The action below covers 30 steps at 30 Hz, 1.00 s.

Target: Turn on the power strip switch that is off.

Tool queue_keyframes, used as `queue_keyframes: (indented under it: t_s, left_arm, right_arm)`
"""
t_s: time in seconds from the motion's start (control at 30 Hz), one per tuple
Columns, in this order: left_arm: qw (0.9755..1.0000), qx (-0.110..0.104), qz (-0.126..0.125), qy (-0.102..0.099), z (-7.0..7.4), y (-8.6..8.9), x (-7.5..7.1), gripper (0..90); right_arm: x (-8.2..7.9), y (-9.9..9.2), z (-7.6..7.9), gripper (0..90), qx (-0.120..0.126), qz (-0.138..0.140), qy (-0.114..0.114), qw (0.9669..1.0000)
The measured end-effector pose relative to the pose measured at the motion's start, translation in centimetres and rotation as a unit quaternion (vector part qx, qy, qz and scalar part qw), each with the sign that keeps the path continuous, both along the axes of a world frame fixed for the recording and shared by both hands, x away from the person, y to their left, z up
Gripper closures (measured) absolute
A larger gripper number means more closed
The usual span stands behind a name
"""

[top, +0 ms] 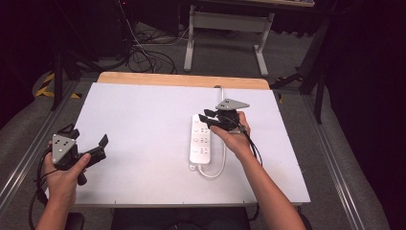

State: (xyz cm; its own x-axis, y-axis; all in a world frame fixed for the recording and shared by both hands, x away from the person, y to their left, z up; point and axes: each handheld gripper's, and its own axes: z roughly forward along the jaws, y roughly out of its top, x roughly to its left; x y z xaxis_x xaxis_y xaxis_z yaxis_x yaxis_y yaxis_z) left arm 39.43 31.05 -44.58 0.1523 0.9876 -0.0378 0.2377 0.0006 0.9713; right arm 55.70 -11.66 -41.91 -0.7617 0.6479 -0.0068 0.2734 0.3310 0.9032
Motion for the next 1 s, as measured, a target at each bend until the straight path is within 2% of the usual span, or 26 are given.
queue_keyframes:
  t_s: [0.33, 0.63, 0.8, 1.0]
  left_arm:
    - [1.0, -0.001, -0.002, 0.001, 0.0, -0.2, 0.2, 6.6]
    - [1.0, 0.0, -0.004, 0.001, 0.0, -0.3, 0.3, 6.5]
    - [1.0, 0.0, -0.006, 0.002, 0.0, -0.3, 0.4, 6.5]
    - [1.0, 0.0, -0.005, 0.001, 0.0, -0.3, 0.3, 6.5]
  right_arm:
    - [-0.5, -0.8, 0.8, 61.9, 0.031, 0.0, -0.014, 0.9994]
    - [-1.4, -1.8, 1.8, 58.9, 0.066, -0.002, -0.032, 0.9973]
    - [-1.5, -2.4, 2.1, 52.6, 0.081, -0.008, -0.036, 0.9961]
    - [-1.5, -3.0, 2.3, 41.1, 0.104, -0.02, -0.038, 0.9936]
